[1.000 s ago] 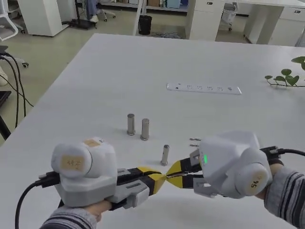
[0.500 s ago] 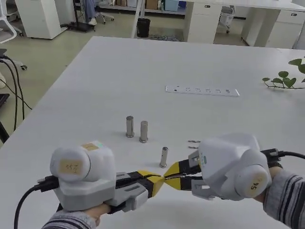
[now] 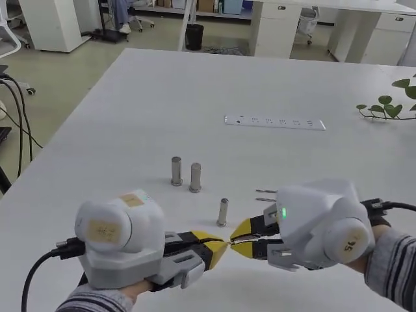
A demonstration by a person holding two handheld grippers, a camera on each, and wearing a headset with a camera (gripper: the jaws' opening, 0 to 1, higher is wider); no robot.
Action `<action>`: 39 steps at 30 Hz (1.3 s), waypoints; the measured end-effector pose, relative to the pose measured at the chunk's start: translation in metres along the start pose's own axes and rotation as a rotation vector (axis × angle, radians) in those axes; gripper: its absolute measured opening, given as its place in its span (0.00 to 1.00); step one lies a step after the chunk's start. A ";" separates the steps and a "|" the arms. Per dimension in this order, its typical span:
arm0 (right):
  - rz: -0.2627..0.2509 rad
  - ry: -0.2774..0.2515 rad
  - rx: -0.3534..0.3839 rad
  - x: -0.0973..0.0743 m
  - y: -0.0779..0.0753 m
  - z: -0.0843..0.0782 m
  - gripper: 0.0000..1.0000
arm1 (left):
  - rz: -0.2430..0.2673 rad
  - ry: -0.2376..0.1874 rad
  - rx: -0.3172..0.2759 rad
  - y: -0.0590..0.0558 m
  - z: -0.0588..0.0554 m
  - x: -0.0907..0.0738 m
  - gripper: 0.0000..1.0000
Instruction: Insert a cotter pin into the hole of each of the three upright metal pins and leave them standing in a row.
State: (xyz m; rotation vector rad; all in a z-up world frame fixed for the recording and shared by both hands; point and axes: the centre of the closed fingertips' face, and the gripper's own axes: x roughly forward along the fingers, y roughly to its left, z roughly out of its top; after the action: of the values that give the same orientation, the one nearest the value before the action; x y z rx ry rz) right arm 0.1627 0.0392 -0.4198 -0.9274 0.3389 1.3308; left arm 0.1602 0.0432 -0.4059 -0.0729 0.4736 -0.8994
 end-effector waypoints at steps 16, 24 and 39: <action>0.021 0.019 -0.022 0.000 0.003 -0.003 0.00 | -0.001 0.031 0.041 0.000 -0.004 0.000 0.00; 0.018 0.028 -0.027 0.000 0.001 -0.005 0.00 | 0.048 0.052 0.072 0.009 -0.007 0.000 0.02; -0.083 0.117 0.064 -0.009 -0.023 -0.035 0.00 | 0.139 -0.023 0.088 0.024 0.008 -0.002 0.17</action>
State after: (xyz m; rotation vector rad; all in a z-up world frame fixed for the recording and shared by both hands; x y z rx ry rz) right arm 0.1913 0.0082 -0.4261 -0.9577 0.4265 1.1865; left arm 0.1804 0.0590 -0.4046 0.0300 0.4120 -0.7814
